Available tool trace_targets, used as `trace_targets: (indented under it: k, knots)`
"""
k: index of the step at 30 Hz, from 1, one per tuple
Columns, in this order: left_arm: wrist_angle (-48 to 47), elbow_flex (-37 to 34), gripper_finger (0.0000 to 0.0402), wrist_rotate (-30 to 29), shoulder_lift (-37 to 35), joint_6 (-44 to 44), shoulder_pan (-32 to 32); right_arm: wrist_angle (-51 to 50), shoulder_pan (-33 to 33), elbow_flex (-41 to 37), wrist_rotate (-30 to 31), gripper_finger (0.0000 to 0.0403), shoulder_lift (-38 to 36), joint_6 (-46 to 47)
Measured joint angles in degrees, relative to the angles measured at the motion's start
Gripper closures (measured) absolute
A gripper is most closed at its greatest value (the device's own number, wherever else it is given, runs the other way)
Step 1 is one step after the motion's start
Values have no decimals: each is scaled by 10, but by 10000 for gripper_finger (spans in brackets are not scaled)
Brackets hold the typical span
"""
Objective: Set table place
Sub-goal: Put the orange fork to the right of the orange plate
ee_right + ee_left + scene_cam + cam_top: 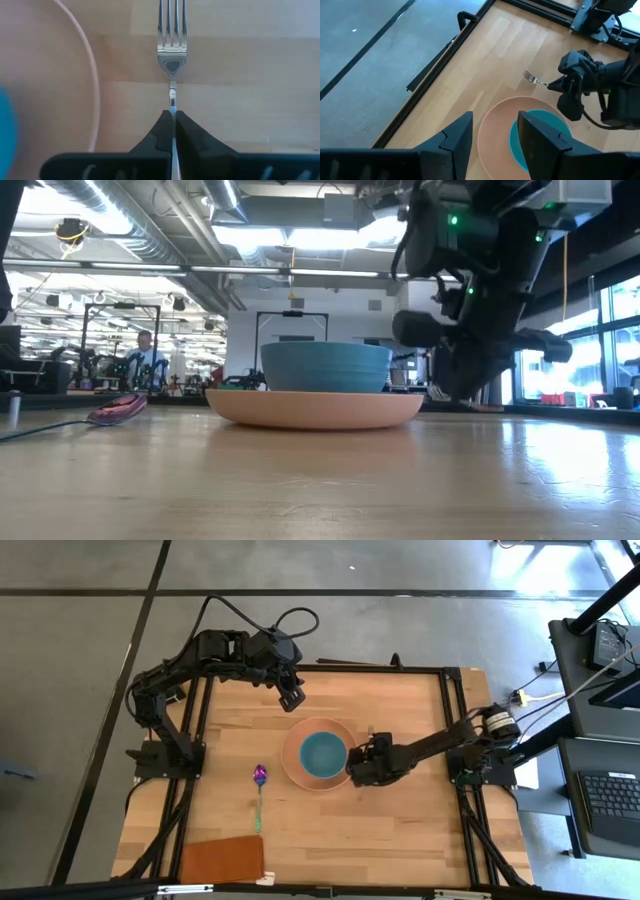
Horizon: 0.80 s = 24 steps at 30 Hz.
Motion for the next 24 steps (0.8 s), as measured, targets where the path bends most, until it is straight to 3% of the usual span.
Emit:
trace_targets:
  k: [9, 18, 24]
  knots:
    - [0, 0, 253, 0, 0, 0, 0, 14, 0, 0, -28, 396, 45, 3]
    - [0, 0, 253, 0, 0, 0, 0, 19, 0, 0, -31, 371, 46, 0]
    - [0, 0, 253, 0, 0, 0, 0, 19, -19, 2, -77, 353, 43, -75]
